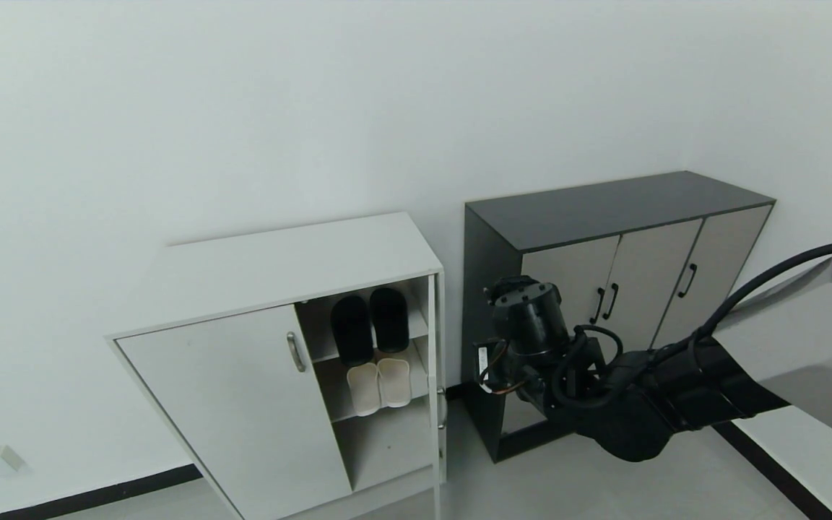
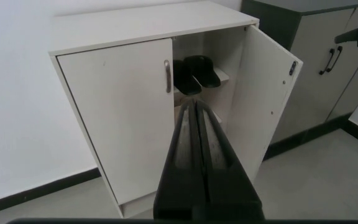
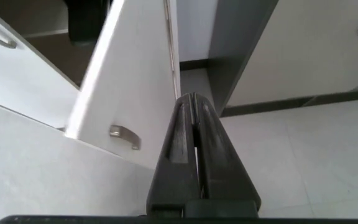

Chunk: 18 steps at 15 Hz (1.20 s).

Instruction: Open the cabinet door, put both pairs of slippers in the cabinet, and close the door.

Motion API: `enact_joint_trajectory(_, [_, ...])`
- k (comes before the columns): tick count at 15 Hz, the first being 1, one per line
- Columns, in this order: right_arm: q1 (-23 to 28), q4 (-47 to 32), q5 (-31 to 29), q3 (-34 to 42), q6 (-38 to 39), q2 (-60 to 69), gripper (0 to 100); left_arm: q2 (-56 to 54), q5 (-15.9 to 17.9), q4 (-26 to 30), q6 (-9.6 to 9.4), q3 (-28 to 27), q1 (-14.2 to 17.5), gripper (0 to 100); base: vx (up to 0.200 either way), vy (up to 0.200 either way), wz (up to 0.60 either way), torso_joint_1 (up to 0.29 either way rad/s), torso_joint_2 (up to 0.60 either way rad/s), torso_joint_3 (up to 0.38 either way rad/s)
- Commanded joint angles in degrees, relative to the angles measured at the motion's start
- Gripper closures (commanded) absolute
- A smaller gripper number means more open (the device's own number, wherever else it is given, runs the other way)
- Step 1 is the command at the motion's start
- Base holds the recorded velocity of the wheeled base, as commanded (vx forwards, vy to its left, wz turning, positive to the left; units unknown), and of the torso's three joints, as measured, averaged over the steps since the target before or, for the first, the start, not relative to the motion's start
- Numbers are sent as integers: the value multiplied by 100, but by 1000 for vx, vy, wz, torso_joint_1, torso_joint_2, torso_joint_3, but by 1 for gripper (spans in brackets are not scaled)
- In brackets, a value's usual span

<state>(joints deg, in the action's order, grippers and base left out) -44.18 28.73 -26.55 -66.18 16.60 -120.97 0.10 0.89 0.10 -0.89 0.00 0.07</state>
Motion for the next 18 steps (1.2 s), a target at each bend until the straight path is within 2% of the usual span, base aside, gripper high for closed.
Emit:
enact_joint_trajectory(1, [-3,1,1,0,1,21,100,-1,-1,-1,1,0,1,100,0,0,600,2,-2,2])
enact_joint_trajectory(4, [6,27,10,9,10,3,100,-1,-10,-1,19,0,1,100,0,0,600,-2,-2,4])
enact_joint_trajectory(11, [111,379,124,88,-26,-67,100,-1,-10,-1,19,0,1,100,0,0,0,0,0,0])
enact_joint_trajectory(15, [366,546,124,536,-606,267,100,-1,-10,-1,19,0,1,100,0,0,0,0,0,0])
enact_joint_trajectory(18, [683,449,106,554,-808,390,100,-1,-10,-1,19,0,1,100,0,0,0,0,0,0])
